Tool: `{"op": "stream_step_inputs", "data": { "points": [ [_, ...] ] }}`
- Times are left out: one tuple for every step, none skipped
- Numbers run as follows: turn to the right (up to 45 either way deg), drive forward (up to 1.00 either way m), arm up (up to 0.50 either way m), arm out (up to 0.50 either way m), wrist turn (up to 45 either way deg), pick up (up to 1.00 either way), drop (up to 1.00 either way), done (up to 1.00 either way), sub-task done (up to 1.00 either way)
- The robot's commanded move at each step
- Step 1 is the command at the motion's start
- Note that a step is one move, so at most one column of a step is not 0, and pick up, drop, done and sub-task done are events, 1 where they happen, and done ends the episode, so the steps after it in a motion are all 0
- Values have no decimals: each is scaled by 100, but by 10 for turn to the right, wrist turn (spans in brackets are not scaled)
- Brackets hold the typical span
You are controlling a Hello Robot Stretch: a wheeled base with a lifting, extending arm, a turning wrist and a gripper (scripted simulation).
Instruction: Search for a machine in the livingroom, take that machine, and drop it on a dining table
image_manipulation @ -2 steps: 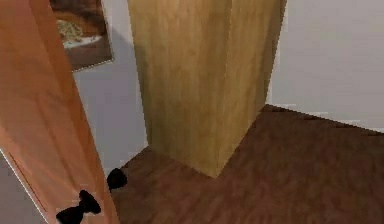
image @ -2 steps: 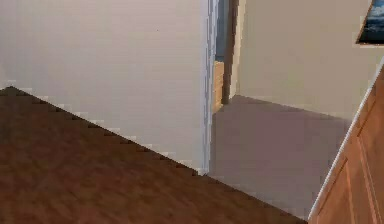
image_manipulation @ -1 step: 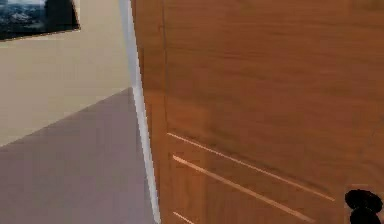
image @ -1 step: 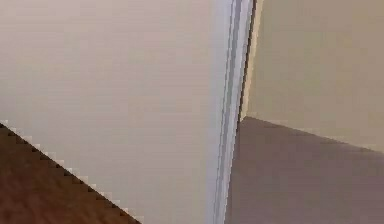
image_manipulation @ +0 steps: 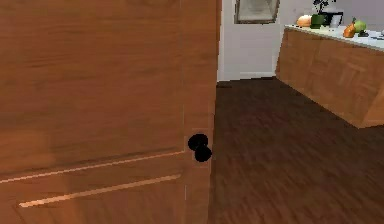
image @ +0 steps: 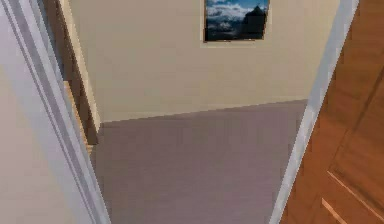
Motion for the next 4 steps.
{"op": "stream_step_inputs", "data": {
  "points": [
    [60, 0, 0, 0, 0, 0, 0, 0, 0],
    [0, 80, 0, 0, 0, 0, 0, 0, 0],
    [-120, 0, 0, 0, 0, 0, 0, 0, 0],
    [0, 30, 0, 0, 0, 0, 0, 0, 0]
  ]
}}
